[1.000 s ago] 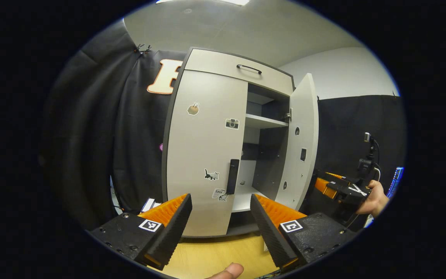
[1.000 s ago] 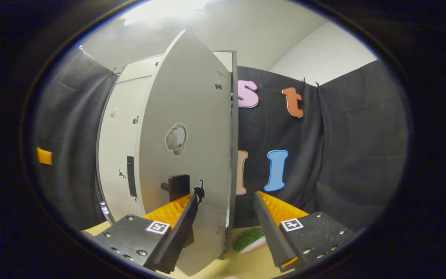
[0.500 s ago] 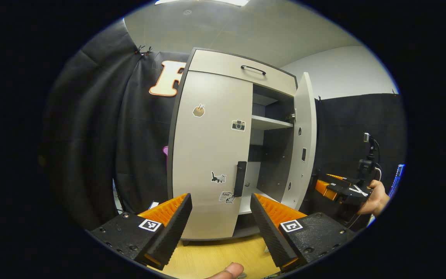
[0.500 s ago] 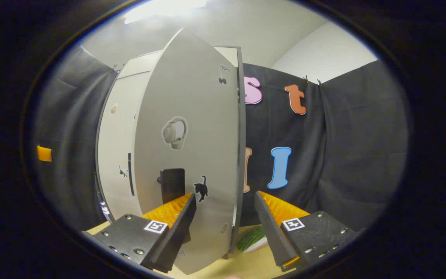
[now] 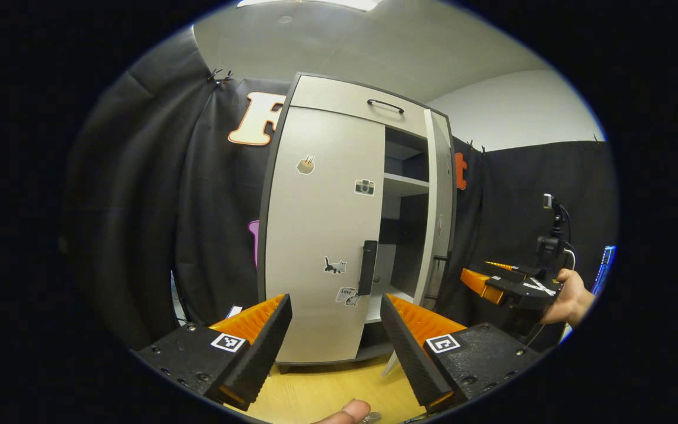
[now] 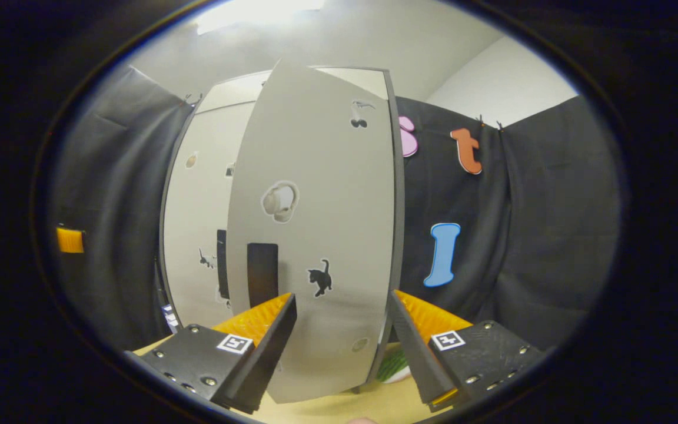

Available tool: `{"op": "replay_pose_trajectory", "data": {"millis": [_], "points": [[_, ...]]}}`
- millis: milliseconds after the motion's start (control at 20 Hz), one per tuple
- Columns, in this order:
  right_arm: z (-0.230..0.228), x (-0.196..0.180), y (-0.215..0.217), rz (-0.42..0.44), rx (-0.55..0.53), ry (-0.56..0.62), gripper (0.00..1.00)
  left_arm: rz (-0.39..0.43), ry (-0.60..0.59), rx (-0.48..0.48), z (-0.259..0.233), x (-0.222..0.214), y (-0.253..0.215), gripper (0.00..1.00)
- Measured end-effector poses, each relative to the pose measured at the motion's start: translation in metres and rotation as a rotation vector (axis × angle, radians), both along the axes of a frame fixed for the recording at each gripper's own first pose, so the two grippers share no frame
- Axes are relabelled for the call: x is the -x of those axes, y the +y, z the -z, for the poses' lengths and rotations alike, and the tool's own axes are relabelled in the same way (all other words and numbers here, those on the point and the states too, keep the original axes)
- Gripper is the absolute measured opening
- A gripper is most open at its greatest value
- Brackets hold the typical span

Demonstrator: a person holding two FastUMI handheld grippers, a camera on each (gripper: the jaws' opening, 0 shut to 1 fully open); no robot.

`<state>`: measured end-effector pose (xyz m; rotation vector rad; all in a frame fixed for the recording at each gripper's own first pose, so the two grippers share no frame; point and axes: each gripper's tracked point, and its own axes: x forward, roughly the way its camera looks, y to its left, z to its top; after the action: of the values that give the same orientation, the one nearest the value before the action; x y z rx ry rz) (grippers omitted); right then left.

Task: Grasp the bottle in the cabinet with the left hand and place it on the coaster, then close the right door with the right hand and the left door with the left hand.

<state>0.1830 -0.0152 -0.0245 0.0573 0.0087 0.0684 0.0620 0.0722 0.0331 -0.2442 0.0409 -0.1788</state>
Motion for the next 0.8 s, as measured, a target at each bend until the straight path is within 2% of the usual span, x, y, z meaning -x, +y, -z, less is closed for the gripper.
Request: {"op": "replay_pose_trajectory", "data": {"millis": [100,150,200,250,350,400,450,500,650,700,750,800], "points": [[0.000,0.008,0.000,0.006,-0.007,0.006,0.95,-0.011,0.003,-0.004,0.002,0.003,0.002,0.92],[0.000,0.015,0.000,0.005,-0.006,0.008,0.95,-0.017,0.005,-0.005,0.004,0.006,0.002,0.96],[-0.001,0.023,0.000,0.003,-0.003,0.008,0.95,-0.028,0.000,-0.005,0.003,0.010,0.002,0.96],[-0.003,0.033,-0.001,-0.001,0.002,0.004,0.92,-0.042,-0.003,-0.008,0.003,0.014,0.001,0.95],[-0.008,0.059,-0.001,-0.013,0.002,-0.004,0.95,-0.069,-0.008,-0.023,0.002,0.025,-0.004,0.96],[-0.010,0.074,-0.004,-0.020,-0.003,-0.004,0.95,-0.096,-0.014,-0.037,0.001,0.032,-0.004,1.00],[-0.012,0.088,-0.007,-0.022,-0.007,-0.004,0.95,-0.117,-0.006,-0.053,0.002,0.038,-0.005,0.93],[-0.015,0.103,-0.011,-0.024,-0.011,-0.006,0.95,-0.136,0.006,-0.066,0.005,0.047,-0.007,0.96],[-0.027,0.143,-0.021,-0.029,-0.032,-0.024,0.95,-0.217,0.031,-0.078,0.004,0.070,-0.008,0.97],[-0.030,0.156,-0.027,-0.023,-0.047,-0.028,0.92,-0.241,0.037,-0.081,0.003,0.078,-0.009,0.96],[-0.033,0.167,-0.032,-0.021,-0.062,-0.028,0.92,-0.264,0.041,-0.085,0.000,0.083,-0.009,0.96],[-0.035,0.177,-0.035,-0.019,-0.076,-0.027,0.97,-0.278,0.036,-0.087,-0.003,0.087,-0.010,0.96]]}}
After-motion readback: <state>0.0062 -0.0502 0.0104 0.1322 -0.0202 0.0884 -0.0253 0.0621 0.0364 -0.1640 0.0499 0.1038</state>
